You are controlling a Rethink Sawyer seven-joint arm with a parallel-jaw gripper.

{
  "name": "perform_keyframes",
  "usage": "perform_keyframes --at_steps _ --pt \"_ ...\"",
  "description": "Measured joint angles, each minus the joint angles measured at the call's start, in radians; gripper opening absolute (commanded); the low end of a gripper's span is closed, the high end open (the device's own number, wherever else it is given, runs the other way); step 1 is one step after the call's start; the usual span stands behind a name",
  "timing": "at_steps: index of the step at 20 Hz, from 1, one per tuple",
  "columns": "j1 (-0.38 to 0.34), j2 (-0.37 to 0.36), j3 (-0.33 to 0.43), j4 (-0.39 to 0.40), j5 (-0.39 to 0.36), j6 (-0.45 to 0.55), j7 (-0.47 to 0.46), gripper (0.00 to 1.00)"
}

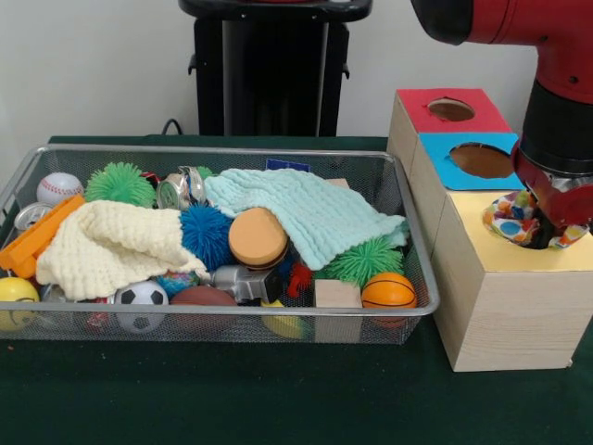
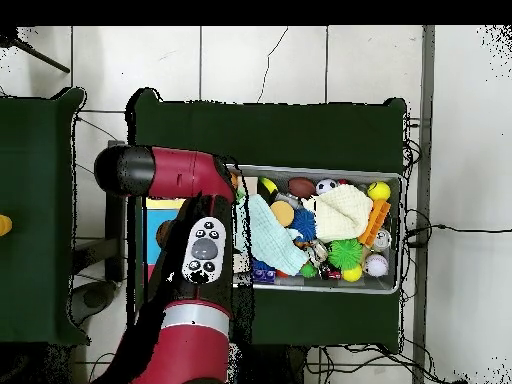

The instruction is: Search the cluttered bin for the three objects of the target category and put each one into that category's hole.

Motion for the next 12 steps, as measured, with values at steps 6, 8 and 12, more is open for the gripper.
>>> perform_keyframes --at_steps 6,8,12 --pt "0.027 0.02 -0.03 -0.033 -0.028 -0.001 0.0 0.0" --pt "0.039 0.03 -0.044 -0.046 -0.041 -0.004 0.0 0.0" --pt "0.051 0.035 -0.057 -0.051 -0.056 -0.014 0.0 0.0"
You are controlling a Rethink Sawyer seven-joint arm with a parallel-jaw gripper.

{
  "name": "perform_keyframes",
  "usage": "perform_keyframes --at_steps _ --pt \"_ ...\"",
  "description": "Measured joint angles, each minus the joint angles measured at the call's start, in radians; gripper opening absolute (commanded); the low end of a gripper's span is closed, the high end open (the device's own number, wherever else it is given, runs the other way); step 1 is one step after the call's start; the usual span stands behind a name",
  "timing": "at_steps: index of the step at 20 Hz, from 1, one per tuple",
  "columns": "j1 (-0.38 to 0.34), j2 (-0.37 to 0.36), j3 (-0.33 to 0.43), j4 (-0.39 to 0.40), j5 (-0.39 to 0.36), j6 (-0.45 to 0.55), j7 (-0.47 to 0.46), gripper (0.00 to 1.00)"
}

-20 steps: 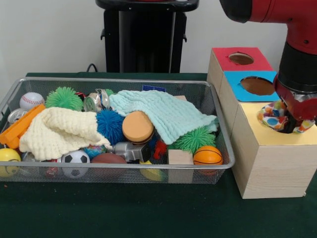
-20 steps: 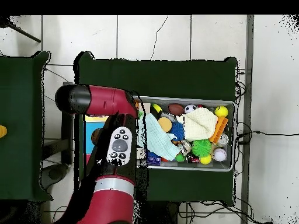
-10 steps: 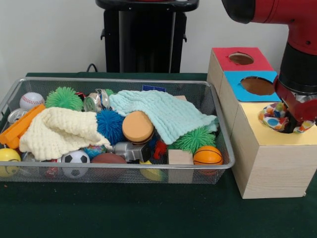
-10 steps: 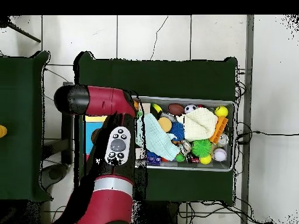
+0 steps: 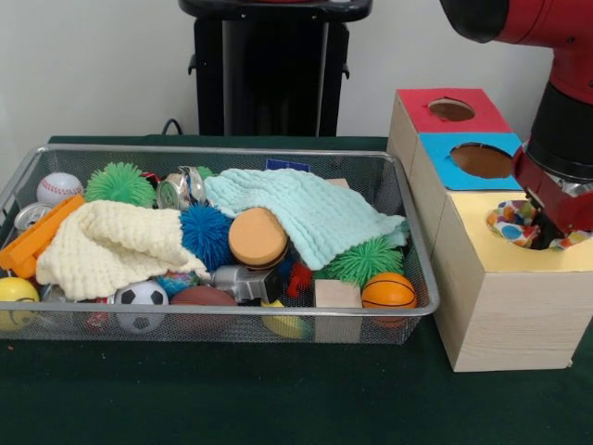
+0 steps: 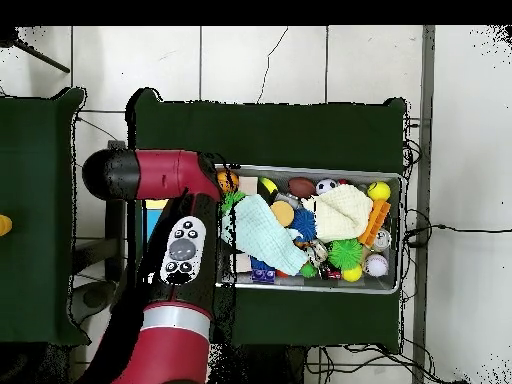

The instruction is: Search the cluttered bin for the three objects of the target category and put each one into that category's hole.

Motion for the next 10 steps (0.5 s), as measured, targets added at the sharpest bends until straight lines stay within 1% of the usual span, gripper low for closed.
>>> perform_keyframes --at_steps 7,10 --pt "0.002 0.007 -0.002 0.0 -0.002 -0.017 0.0 0.0" --pt "0.002 0.024 -0.005 -0.002 -0.003 -0.043 0.0 0.0"
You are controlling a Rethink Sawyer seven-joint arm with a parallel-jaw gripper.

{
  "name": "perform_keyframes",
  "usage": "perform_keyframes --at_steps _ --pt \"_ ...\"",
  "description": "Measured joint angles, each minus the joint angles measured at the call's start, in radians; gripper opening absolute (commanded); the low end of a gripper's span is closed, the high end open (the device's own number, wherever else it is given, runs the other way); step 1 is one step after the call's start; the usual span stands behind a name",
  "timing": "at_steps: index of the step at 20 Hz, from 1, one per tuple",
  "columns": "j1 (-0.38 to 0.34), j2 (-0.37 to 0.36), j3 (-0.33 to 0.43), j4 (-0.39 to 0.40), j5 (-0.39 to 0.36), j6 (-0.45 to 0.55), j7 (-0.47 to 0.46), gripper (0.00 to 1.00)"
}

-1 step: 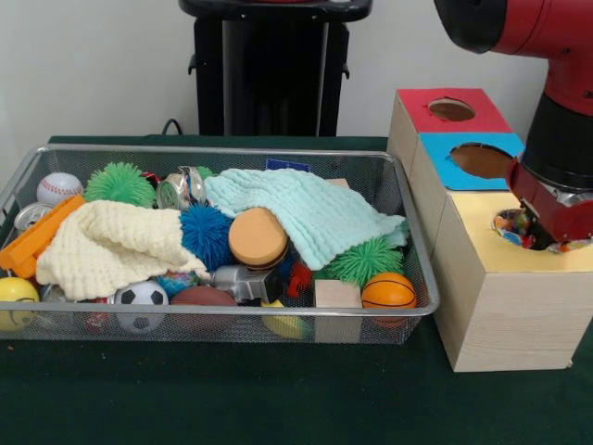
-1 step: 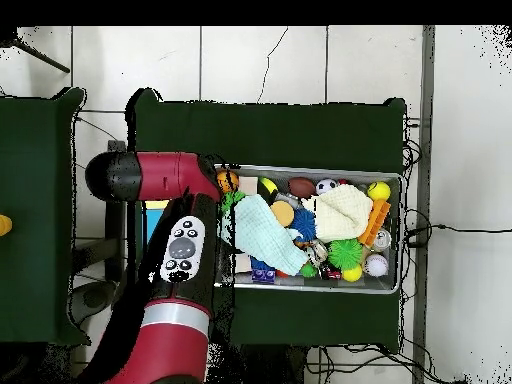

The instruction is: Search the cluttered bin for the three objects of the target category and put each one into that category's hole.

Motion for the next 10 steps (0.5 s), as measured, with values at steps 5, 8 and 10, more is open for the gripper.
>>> perform_keyframes --at_steps 5,8,10 --pt "0.007 0.026 -0.012 -0.005 0.0 -0.047 0.0 0.0" --pt "0.014 0.028 -0.021 -0.005 -0.001 -0.052 0.0 0.0" --pt "0.014 0.027 -0.021 -0.004 -0.001 -0.054 0.0 0.0"
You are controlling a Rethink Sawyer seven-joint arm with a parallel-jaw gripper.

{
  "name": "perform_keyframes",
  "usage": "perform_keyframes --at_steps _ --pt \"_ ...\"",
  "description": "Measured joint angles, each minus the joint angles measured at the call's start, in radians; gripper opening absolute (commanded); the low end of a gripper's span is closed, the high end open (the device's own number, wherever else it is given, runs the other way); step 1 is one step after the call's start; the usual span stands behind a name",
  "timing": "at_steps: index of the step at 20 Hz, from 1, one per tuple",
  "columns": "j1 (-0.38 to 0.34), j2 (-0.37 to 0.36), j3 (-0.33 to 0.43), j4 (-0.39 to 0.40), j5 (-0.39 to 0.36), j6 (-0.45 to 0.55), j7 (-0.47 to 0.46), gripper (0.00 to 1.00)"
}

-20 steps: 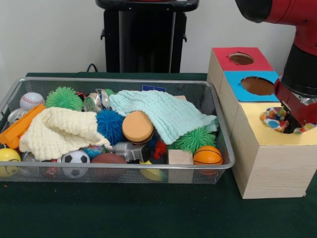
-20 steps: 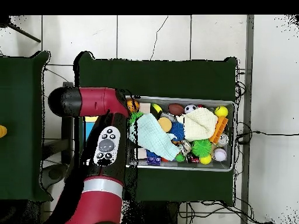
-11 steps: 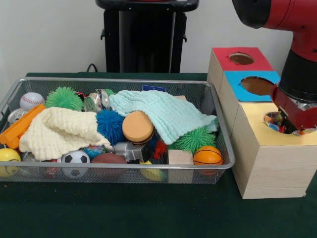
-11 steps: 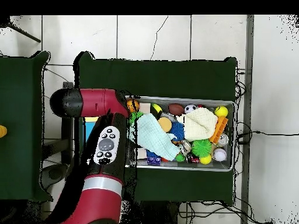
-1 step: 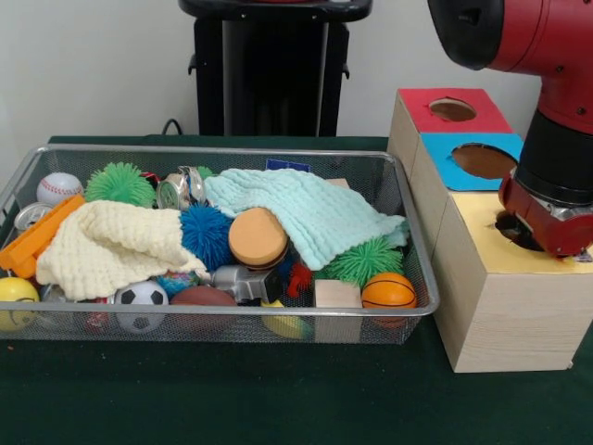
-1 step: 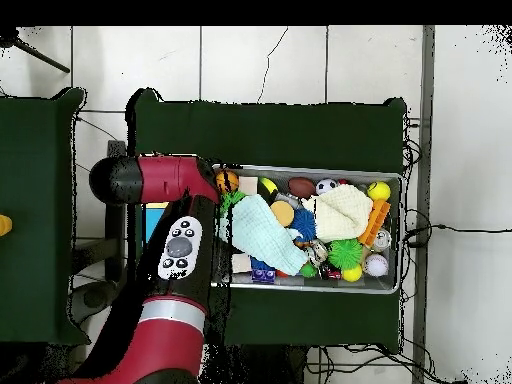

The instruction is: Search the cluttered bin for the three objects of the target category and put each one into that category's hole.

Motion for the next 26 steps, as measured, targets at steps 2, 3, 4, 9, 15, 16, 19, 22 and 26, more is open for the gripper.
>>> perform_keyframes --at_steps 2,3,4,9,15,16,19,22,26 --pt "-0.001 -0.001 0.0 0.002 0.0 -0.001 0.0 0.0" --pt "-0.002 -0.002 0.002 0.004 0.0 -0.003 0.0 0.0" --pt "-0.003 -0.003 0.004 0.006 0.0 -0.004 0.0 0.0" --pt "-0.03 -0.03 0.046 0.046 -0.007 -0.036 0.0 0.0" --pt "-0.044 -0.057 0.055 0.075 -0.045 -0.04 0.0 0.0" --pt "-0.045 -0.062 0.055 0.078 -0.053 -0.04 0.0 0.0" --pt "-0.046 -0.086 0.055 0.083 -0.078 -0.028 0.0 0.0" --pt "-0.047 -0.124 0.055 0.084 -0.106 0.024 0.0 0.0" --pt "-0.051 -0.157 0.055 0.085 -0.122 0.075 0.0 0.0"
